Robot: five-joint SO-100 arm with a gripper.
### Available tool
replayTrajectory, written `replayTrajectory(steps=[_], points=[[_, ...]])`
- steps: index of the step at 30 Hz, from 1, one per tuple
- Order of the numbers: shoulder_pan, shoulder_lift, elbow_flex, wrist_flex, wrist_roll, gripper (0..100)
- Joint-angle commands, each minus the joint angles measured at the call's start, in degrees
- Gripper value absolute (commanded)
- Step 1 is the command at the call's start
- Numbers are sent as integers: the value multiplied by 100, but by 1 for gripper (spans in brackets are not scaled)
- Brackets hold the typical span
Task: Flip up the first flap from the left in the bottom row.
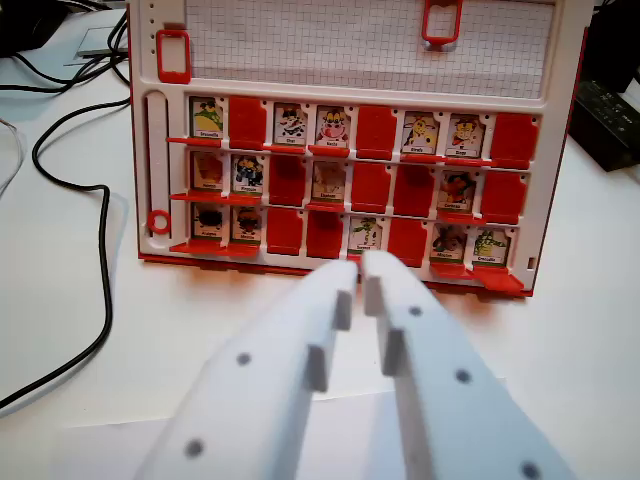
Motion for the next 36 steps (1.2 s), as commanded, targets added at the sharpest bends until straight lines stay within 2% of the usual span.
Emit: replayTrajectory(steps=[1,10,14,16,21,26,30,36], points=[[-18,0,-26,-132,-35,0],[-123,0,35,-132,18,0],[-448,-457,-439,-79,246,0],[-747,-1046,-1028,53,466,0],[-1503,-2971,-2716,422,1160,0],[-1934,-4359,-3691,791,1837,0],[-2206,-4860,-3691,765,2241,0],[-2725,-4887,-2725,580,2821,0]])
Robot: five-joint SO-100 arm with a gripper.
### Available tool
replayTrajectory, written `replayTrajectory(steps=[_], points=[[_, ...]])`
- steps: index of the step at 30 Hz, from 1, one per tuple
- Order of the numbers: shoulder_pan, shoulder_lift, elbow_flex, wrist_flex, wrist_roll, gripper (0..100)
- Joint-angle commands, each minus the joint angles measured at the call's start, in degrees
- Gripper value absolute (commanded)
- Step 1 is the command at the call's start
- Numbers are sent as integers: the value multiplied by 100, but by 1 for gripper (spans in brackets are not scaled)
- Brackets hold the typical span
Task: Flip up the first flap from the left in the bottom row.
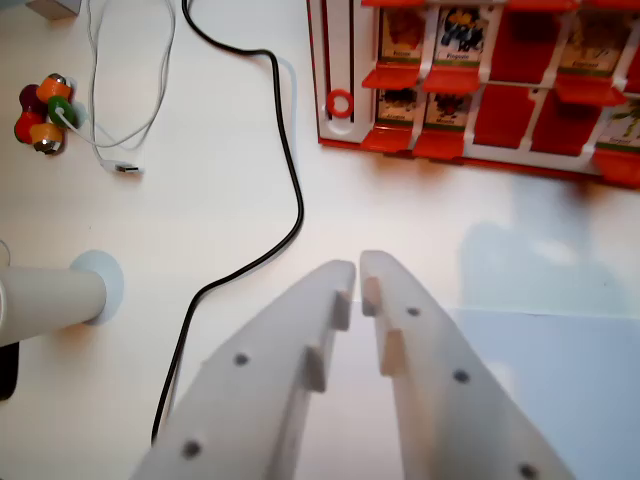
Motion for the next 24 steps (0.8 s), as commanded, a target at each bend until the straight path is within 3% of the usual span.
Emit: replayTrajectory(steps=[1,5,9,18,24], points=[[-299,-53,316,-237,352,0],[-483,-352,624,-457,598,0],[-545,-905,782,-905,642,0],[-694,-1819,1389,-2101,343,0],[-606,-2487,1556,-2795,79,0]])
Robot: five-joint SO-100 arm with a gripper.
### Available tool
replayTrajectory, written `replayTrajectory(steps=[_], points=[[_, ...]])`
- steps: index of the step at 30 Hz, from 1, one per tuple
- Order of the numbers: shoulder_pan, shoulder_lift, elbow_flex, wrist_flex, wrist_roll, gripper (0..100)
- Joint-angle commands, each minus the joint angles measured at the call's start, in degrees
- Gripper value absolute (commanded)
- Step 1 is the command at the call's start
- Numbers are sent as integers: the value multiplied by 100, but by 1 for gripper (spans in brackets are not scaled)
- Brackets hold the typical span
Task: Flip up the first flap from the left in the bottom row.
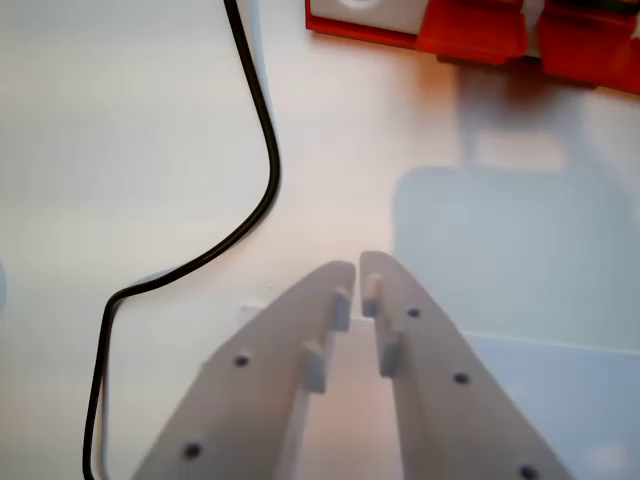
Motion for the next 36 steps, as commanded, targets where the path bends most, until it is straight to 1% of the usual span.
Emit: replayTrajectory(steps=[1,2,6,13,15,22,26,32,36], points=[[79,-176,-44,-492,-149,0],[88,-246,-9,-589,-185,0],[132,-501,18,-817,-237,0],[229,-826,53,-1134,-272,0],[281,-896,70,-1222,-334,0],[483,-1327,-70,-1450,-413,0],[615,-1556,-158,-1608,-510,0],[712,-1767,-202,-1811,-571,0],[747,-1881,-255,-1872,-580,0]])
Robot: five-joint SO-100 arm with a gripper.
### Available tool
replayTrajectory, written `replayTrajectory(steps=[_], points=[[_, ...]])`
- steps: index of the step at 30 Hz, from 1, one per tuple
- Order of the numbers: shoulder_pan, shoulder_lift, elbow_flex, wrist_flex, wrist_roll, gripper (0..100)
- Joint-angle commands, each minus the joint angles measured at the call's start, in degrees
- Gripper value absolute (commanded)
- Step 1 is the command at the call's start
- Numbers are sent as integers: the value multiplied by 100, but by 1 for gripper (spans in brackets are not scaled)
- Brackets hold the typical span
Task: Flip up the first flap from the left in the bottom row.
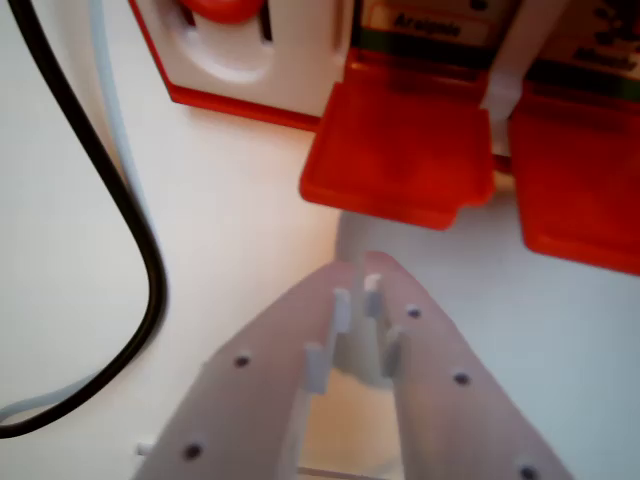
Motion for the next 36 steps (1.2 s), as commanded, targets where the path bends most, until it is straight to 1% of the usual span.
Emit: replayTrajectory(steps=[1,9,19,24,27,33,36], points=[[88,44,-369,-141,-26,0],[158,-97,-606,-255,0,0],[448,-167,-1292,-220,97,0],[606,-193,-1441,-185,62,0],[686,-272,-1477,-202,-9,0],[747,-360,-1547,-202,-62,0],[738,-378,-1538,-211,-26,0]])
